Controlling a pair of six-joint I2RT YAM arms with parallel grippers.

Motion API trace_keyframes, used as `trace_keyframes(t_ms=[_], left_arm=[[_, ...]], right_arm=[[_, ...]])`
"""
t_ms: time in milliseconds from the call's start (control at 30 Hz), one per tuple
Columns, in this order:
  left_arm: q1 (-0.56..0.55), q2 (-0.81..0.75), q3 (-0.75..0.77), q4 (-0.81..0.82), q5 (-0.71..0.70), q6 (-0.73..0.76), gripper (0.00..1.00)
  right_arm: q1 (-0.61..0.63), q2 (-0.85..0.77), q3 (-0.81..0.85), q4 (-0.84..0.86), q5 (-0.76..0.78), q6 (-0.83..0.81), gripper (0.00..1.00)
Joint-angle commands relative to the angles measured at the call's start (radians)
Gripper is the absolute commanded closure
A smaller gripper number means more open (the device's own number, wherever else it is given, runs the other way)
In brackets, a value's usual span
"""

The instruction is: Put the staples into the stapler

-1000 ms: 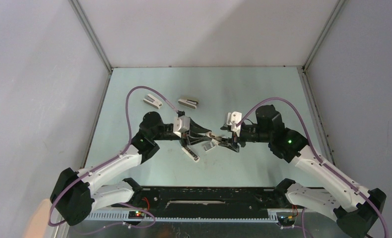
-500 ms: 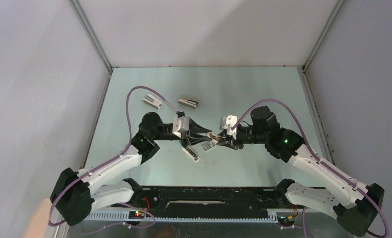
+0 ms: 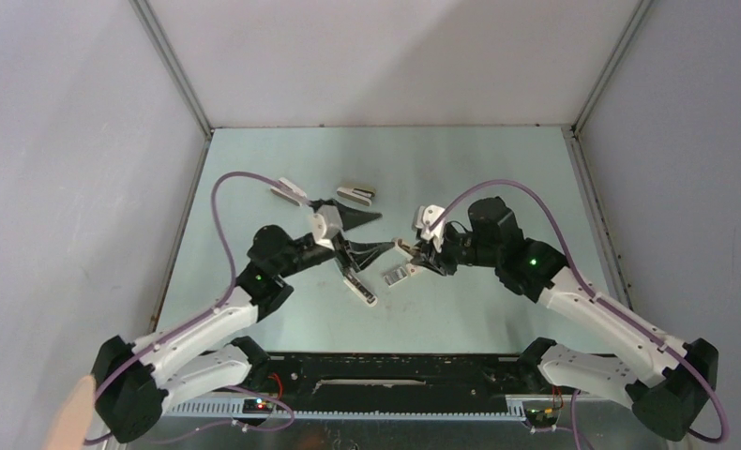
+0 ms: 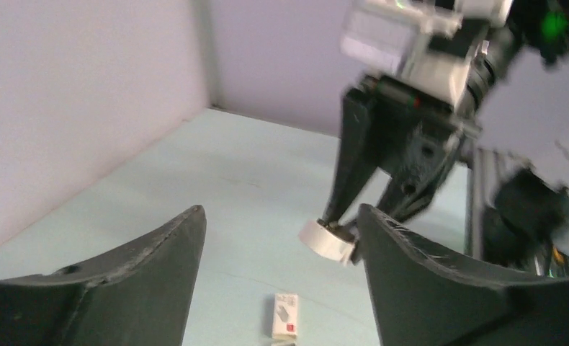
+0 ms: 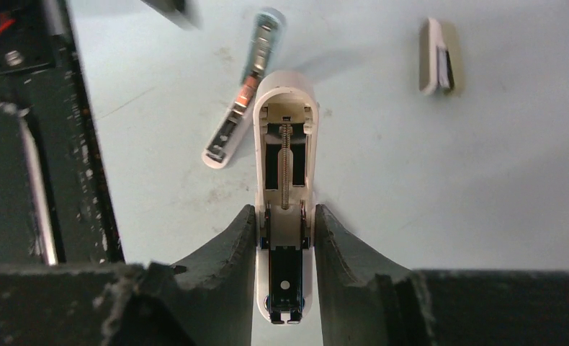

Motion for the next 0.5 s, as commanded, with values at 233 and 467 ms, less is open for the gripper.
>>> trace_keyframes(t_ms=[233, 467], left_arm=[[0.002, -0.316, 0.275, -0.865, -0.862, -0.304, 0.0], [0.003, -0.39, 0.348, -1.162, -0.906, -0.254, 0.0]], right_arm=[[-0.076, 0.196, 0.03, 0.288, 0.587, 0.512, 1.0], [-0.107, 0.377, 0.063, 0.336, 0.681, 0.712, 1.0]])
